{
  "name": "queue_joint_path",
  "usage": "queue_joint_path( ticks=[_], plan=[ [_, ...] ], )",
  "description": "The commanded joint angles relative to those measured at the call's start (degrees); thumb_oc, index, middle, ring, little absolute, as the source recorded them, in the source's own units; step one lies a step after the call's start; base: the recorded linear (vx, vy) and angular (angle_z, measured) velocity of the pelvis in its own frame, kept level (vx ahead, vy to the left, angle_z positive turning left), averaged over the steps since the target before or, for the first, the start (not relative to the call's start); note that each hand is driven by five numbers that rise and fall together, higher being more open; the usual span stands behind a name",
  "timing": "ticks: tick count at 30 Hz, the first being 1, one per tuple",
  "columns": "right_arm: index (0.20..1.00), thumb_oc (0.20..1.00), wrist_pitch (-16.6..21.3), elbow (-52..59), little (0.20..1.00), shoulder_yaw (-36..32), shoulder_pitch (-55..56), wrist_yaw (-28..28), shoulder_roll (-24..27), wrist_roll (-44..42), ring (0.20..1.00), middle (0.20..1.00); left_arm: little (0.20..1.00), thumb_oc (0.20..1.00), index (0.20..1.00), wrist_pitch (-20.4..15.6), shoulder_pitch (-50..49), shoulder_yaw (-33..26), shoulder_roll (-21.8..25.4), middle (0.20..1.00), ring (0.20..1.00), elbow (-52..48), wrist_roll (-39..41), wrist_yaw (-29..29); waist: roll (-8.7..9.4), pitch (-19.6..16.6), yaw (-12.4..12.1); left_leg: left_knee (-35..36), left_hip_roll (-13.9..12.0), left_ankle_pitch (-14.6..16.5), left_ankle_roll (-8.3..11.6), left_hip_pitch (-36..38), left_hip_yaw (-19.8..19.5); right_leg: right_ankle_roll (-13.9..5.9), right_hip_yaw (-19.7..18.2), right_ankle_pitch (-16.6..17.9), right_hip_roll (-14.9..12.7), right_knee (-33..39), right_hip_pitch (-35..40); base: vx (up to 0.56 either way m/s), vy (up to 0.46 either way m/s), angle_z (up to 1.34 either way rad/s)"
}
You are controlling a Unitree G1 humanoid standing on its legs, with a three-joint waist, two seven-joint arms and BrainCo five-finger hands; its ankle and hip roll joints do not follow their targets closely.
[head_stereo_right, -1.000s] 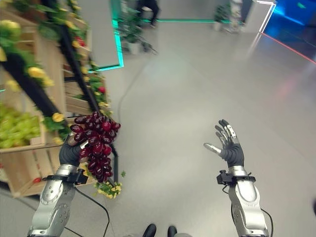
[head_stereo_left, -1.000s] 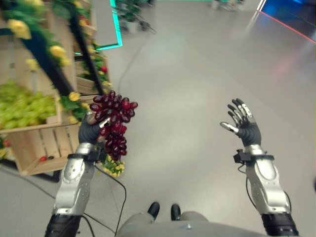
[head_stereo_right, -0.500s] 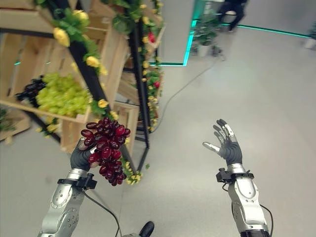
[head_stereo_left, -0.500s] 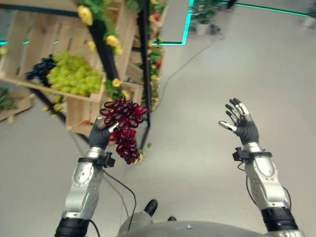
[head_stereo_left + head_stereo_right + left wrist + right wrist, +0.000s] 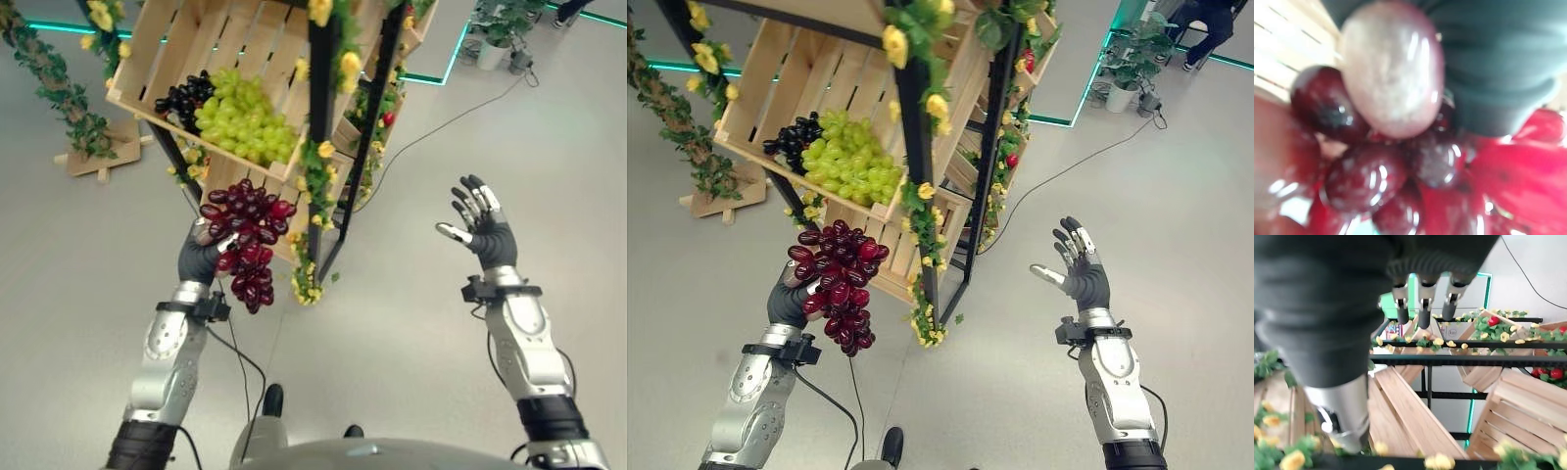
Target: Pick up the fruits from the basket on one side to the basket on the other side
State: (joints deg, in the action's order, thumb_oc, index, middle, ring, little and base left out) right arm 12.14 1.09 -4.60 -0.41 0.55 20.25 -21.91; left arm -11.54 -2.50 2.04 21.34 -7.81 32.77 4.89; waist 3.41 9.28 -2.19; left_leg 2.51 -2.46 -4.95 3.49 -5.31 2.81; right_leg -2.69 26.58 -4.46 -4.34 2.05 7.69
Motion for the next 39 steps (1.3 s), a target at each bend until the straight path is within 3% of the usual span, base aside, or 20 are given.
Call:
queue_joint_path(
  ticks=[1,5,10,11,12,13,16,17,20,21,23,24,26,30,32,33,34,35,36,39],
  plan=[
    [1.0,1.0,3.03,2.06,1.0,-4.17,0.08,-1.51,2.13,1.45,1.0,1.0,0.2,0.2,0.2,-3.71,3.52,-2.12,0.3,0.2,0.2,-2.67,2.0,0.7,-2.0,-4.11,0.98,-4.81,-6.49,5.35,3.83,1.94,1.18,-2.82,2.97,-0.03,-3.71,-2.25,-3.58,0.1,0.327,0.48],
    [1.0,1.0,1.63,0.75,1.0,-3.78,0.05,-0.95,1.26,3.98,1.0,1.0,0.2,0.2,0.2,-3.54,3.58,-3.2,1.81,0.2,0.2,-3.02,1.19,0.59,-0.83,-4.78,0.21,-6.5,-1.66,8.75,0.7,1.53,0.98,-5.28,1.99,1.08,-8.23,-4.4,-3.29,0.09,0.351,0.22],
    [1.0,1.0,0.78,-0.47,1.0,-3.05,-0.39,-0.45,0.44,5.76,1.0,1.0,0.2,0.2,0.2,-3.39,3.7,-3.65,2.91,0.2,0.2,-3.25,0.1,0.71,0.07,-5.04,-0.23,-6.93,1.73,10.94,-1.96,1.82,1.77,-6.96,1.19,1.64,-12.16,-9.86,-4.84,0.1,0.36,0.14],
    [1.0,1.0,0.6,-0.88,1.0,-2.42,-0.24,-0.12,0.11,6.21,1.0,1.0,0.2,0.2,0.2,-3.4,3.9,-3.45,3.14,0.2,0.2,-3.11,-0.42,0.41,0.15,-4.68,0.02,-7.15,3.21,11.6,-2.99,2.31,1.93,-7.63,-0.19,3.71,-13.79,-14.65,-6.37,0.12,0.371,0.0],
    [1.0,1.0,0.61,-0.89,1.0,-2.42,-0.26,-0.12,0.12,6.21,1.0,1.0,0.2,0.2,0.2,-3.41,3.9,-3.45,3.13,0.2,0.2,-3.1,-0.43,0.4,0.21,-4.69,-0.05,-7.14,3.31,11.61,-3.05,2.29,2.03,-7.7,-0.35,3.62,-13.95,-14.92,-6.56,0.16,0.443,-0.03],
    [1.0,1.0,0.23,-0.77,1.0,-2.51,0.78,0.31,-0.19,7.01,1.0,1.0,0.2,0.2,0.2,-3.14,3.73,-3.31,3.41,0.2,0.2,-3.29,-0.58,0.52,-0.28,-4.22,0.54,-6.51,4.12,11.78,-3.91,3.25,1.6,-8.04,-2.9,5.7,-14.8,-20.38,-8.63,0.07,0.205,-0.09],
    [1.0,1.0,0.09,-0.73,1.0,-2.61,1.64,0.53,-0.82,7.22,1.0,1.0,0.2,0.2,0.2,-3.07,3.72,-3.1,3.53,0.2,0.2,-3.37,-1.07,0.43,-1.24,-3.58,1.41,-5.42,4.39,11.33,-4.8,4.33,0.73,-7.57,-5.85,5.98,-13.88,-25.32,-12.15,0.16,0.276,0.08],
    [1.0,1.0,-0.07,-0.7,1.0,-2.95,2.94,1.5,-0.8,6.54,1.0,1.0,0.2,0.2,0.2,-2.77,3.6,-2.62,3.36,0.2,0.2,-2.81,-1.12,0.51,-1.69,-3.5,3.27,-4.09,4.7,11.36,-5.15,5.93,-1.37,-5.98,-12.47,1.42,-6.86,-25.78,-15.85,0.15,0.09,0.23],
    [1.0,1.0,0.09,-0.62,1.0,-3.61,3.39,2.1,-0.5,5.65,1.0,1.0,0.2,0.2,0.2,-2.71,3.5,-2.82,3.2,0.2,0.2,-3.02,-1.28,0.8,-2.06,-3.19,3.48,-4.08,4.82,11.56,-5.0,6.41,-2.13,-5.02,-12.17,-0.11,-5.23,-21.61,-18.26,0.21,0.041,0.38],
    [1.0,1.0,0.52,-0.54,1.0,-3.81,3.34,1.59,-0.71,5.5,1.0,1.0,0.2,0.2,0.2,-2.6,3.82,-2.68,3.24,0.2,0.2,-3.34,-1.17,0.85,-2.01,-2.53,3.49,-4.19,4.8,12.0,-4.36,6.66,-3.27,-5.26,-11.03,1.23,-7.47,-13.99,-19.75,0.18,-0.1,0.2],
    [1.0,1.0,0.41,-0.4,1.0,-3.82,3.27,1.38,-0.62,5.83,1.0,1.0,0.2,0.2,0.2,-2.46,3.9,-2.56,3.29,0.2,0.2,-3.27,-1.07,0.79,-2.19,-2.4,3.82,-4.49,4.57,12.24,-4.05,6.69,-3.96,-5.59,-10.89,2.28,-7.33,-11.51,-19.22,0.19,-0.103,0.38],
    [1.0,1.0,0.27,-0.35,1.0,-3.54,3.03,1.14,-0.77,5.84,1.0,1.0,0.2,0.2,0.2,-2.49,4.49,-2.21,3.15,0.2,0.2,-3.05,-1.11,0.54,-1.68,-2.09,3.76,-4.95,4.7,12.78,-3.58,7.28,-4.55,-6.78,-10.93,4.4,-7.96,-8.89,-19.03,0.13,-0.08,0.47],
    [1.0,1.0,0.29,-0.46,1.0,-3.5,3.11,1.23,-1.16,5.83,1.0,1.0,0.2,0.2,0.2,-2.46,4.14,-2.16,2.72,0.2,0.2,-2.87,-1.74,1.06,-0.86,-2.51,3.44,-5.27,4.8,13.42,-3.29,7.86,-4.68,-6.91,-9.3,5.47,-8.01,-7.59,-17.12,0.17,-0.17,0.46],
    [1.0,1.0,0.64,-0.9,1.0,-3.01,2.98,1.3,-0.72,5.25,1.0,1.0,0.2,0.2,0.2,-2.69,4.63,-1.42,2.42,0.2,0.2,-2.56,-1.32,1.31,-0.42,-3.74,4.0,-6.94,4.1,14.53,-2.1,8.48,-5.65,-5.87,-10.96,3.84,-5.72,-8.52,-15.57,0.22,-0.236,0.71],
    [1.0,1.0,0.88,-0.55,1.0,-2.71,2.86,1.61,-0.18,3.86,1.0,1.0,0.2,0.2,0.2,-2.63,4.55,-1.02,1.86,0.2,0.2,-2.45,-0.43,1.54,-0.41,-4.11,4.06,-9.94,3.53,15.85,-0.98,8.1,-6.11,-5.08,-9.6,3.22,-4.8,-7.95,-14.23,0.21,-0.293,0.67],
    [1.0,1.0,0.67,-0.47,1.0,-2.43,2.91,1.63,0.48,3.41,1.0,1.0,0.2,0.2,0.2,-2.4,4.26,-0.65,1.34,0.2,0.2,-2.5,-0.05,1.85,-0.42,-4.12,4.01,-14.42,2.87,14.87,0.56,6.63,-5.14,-4.35,-8.86,2.67,-3.87,-6.08,-12.0,0.09,-0.162,0.43],
    [1.0,1.0,0.68,-0.49,1.0,-2.44,2.92,1.64,0.51,3.38,1.0,1.0,0.2,0.2,0.2,-2.39,4.24,-0.64,1.32,0.2,0.2,-2.52,-0.05,1.85,-0.5,-4.09,4.07,-14.88,2.8,15.09,0.62,6.43,-5.21,-4.29,-8.76,2.76,-3.76,-5.89,-11.87,0.17,-0.329,0.19],
    [1.0,1.0,0.72,-0.53,1.0,-2.43,3.01,1.8,1.26,2.9,1.0,1.0,0.2,0.2,0.2,-2.23,3.82,-0.59,0.71,0.2,0.2,-2.35,0.33,1.78,-0.63,-3.41,3.96,-23.06,1.02,9.88,3.88,3.62,-3.26,-2.82,-8.08,1.73,-2.77,-4.19,-9.25,0.09,-0.24,0.06],
    [1.0,1.0,0.76,-0.21,1.0,-2.5,3.07,1.82,1.55,2.65,1.0,1.0,0.2,0.2,0.2,-2.11,3.72,-0.49,0.43,0.2,0.2,-2.41,0.75,1.96,-0.73,-2.84,3.83,-26.41,0.15,7.91,4.87,1.8,-2.79,-2.15,-7.95,1.23,-2.27,-3.17,-8.04,0.09,-0.24,0.03],
    [1.0,1.0,0.87,-0.03,1.0,-2.53,3.08,1.51,1.84,1.86,1.0,1.0,0.2,0.2,0.2,-2.22,3.8,-0.37,0.27,0.2,0.2,-2.29,1.13,1.64,-0.56,-1.22,3.27,-31.8,-0.05,5.56,5.9,-2.09,-3.33,-0.7,-7.97,0.69,-1.63,-1.39,-6.04,0.01,-0.203,-0.03]
  ],
)
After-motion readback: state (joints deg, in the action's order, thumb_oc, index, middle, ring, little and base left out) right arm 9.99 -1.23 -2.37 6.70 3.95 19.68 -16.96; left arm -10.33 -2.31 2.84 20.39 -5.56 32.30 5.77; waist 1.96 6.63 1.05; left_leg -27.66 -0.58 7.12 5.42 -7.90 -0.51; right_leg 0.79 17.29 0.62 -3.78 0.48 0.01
